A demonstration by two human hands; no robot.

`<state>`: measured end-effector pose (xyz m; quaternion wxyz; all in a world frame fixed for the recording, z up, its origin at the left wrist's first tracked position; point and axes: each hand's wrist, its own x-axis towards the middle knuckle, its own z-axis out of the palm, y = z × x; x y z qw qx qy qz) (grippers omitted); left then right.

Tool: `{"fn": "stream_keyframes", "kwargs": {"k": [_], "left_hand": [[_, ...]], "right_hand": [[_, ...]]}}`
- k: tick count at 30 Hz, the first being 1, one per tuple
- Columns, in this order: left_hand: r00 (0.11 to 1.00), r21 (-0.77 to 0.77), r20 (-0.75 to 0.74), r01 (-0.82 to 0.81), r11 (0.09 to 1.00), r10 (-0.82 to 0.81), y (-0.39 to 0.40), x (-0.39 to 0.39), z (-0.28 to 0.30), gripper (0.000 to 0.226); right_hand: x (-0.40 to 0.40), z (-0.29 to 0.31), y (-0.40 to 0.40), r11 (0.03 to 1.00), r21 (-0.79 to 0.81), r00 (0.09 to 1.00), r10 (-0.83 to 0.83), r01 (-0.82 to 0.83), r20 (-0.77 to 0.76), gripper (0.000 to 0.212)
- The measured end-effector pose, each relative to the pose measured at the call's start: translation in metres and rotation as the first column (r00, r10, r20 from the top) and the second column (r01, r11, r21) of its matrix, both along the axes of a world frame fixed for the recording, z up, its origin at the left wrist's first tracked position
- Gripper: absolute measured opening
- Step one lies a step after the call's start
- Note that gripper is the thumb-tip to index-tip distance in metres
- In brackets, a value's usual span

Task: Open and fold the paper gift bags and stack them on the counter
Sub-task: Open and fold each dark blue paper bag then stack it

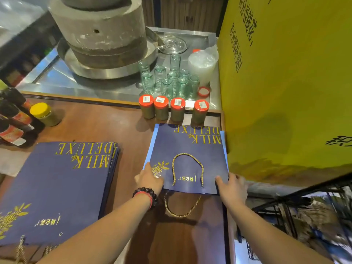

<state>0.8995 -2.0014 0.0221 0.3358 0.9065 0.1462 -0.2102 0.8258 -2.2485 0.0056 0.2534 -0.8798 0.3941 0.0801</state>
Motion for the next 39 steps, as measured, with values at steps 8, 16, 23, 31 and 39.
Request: {"fn": "stream_keyframes", "kwargs": {"k": [8,16,23,31,39], "left_hand": [[0.993,0.139,-0.056,0.109,0.984,-0.102,-0.015,0.017,-0.019,0.058],[0.989,0.221,-0.029,0.145,0.964,-0.142,-0.013,0.016,-0.033,0.058],[0.970,0.260,0.005,0.234,0.937,-0.244,0.006,0.005,-0.024,0.052],[0.938,0.311,0.052,0.310,0.898,-0.342,0.084,-0.012,0.002,0.050],[0.953,0.371,0.014,0.277,0.886,-0.304,0.250,-0.003,0.005,0.048]], "right_hand": [[0.019,-0.031,0.002,1.000,-0.010,1.000,-0.019,0.018,-0.024,0.054],[0.015,-0.038,0.007,0.999,-0.043,1.000,0.018,-0.017,0.011,0.060],[0.008,-0.015,0.015,0.978,-0.151,0.989,0.144,-0.147,-0.028,0.053],[0.005,0.009,0.104,0.838,-0.287,0.872,0.490,-0.465,0.018,0.043],[0.022,0.018,0.269,0.632,-0.320,0.679,0.732,-0.705,-0.050,0.032]]}}
